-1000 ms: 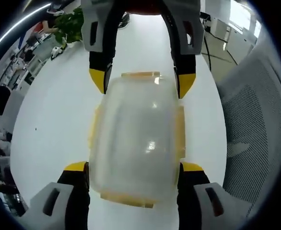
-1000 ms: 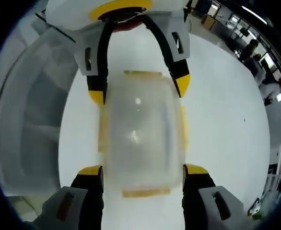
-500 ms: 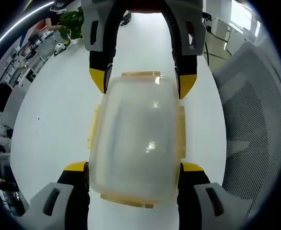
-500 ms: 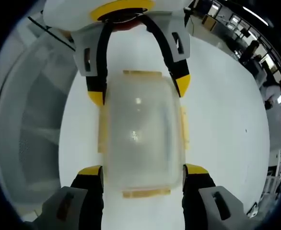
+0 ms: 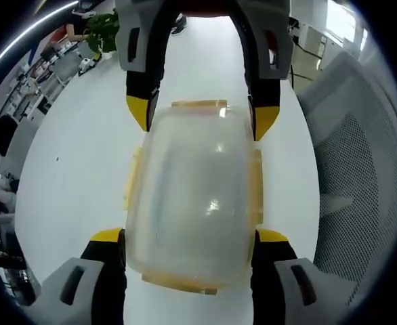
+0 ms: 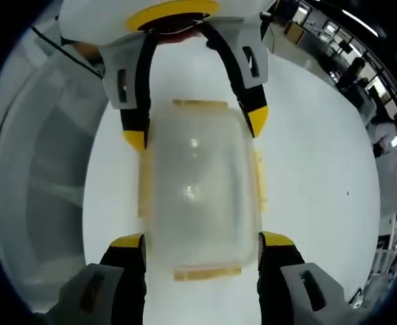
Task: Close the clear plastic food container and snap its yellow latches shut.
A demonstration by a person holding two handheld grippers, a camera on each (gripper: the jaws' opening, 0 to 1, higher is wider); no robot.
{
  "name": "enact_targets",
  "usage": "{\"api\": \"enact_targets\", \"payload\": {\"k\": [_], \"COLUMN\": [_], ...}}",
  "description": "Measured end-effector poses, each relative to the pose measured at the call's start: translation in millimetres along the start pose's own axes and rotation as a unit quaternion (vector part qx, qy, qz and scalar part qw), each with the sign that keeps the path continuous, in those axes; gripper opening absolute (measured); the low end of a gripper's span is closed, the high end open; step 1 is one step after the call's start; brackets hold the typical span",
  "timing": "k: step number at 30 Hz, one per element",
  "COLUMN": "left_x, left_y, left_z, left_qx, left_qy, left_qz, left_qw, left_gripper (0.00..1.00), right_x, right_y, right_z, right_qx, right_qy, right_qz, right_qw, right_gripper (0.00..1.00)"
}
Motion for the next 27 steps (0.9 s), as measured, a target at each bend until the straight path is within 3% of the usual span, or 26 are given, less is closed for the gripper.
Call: {"api": "enact_targets", "payload": {"k": [27], "left_x": [3.3], "left_y": [-11.6], "left_z": [38.2], "left_qx": [0.003], "left_qy": [0.014], "left_qz": [-0.002], "left_qw": [0.9999], "left_gripper": [0.78], "right_x": [-3.6], "right_y": [-5.2], "right_z": [-41.9], "right_qx": [-0.002], "right_qy": [0.013], "right_qz": [-0.006], "right_qw": [0.9999], "right_gripper": [0.67]}}
Point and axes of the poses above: the point that each gripper's makers call its tool centre point, and the gripper's own axes: y roughly backward along the fingers, z roughly to its left, x roughly out of its underside, the point moved 5 cm from there along y, roughly backward along the fingers, and after that the axes turned 6 degrees about -y, right-handed, at the moved point
